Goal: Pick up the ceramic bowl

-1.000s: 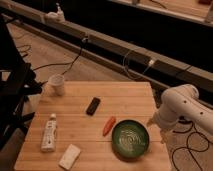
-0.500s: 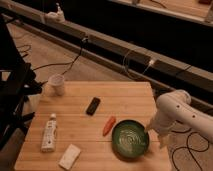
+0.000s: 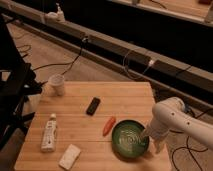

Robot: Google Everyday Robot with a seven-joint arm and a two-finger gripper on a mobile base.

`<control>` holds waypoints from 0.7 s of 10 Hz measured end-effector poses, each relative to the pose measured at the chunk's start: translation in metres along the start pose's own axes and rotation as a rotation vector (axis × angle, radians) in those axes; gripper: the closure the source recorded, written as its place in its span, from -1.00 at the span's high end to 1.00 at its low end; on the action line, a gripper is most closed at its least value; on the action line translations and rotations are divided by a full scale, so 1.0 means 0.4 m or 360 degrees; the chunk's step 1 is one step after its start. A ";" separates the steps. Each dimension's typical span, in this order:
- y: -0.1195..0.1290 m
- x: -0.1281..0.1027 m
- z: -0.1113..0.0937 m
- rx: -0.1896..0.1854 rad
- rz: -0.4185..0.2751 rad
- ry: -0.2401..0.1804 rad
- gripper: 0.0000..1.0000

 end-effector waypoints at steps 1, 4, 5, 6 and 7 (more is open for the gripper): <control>0.008 -0.005 0.029 -0.0031 -0.0009 -0.0018 0.30; 0.011 -0.014 0.079 -0.0069 0.0018 -0.0077 0.03; 0.003 -0.014 0.083 -0.0059 0.0020 -0.0083 -0.17; -0.006 -0.012 0.082 -0.0043 0.0030 -0.0086 -0.38; -0.016 -0.010 0.076 -0.0015 0.0061 -0.0100 -0.59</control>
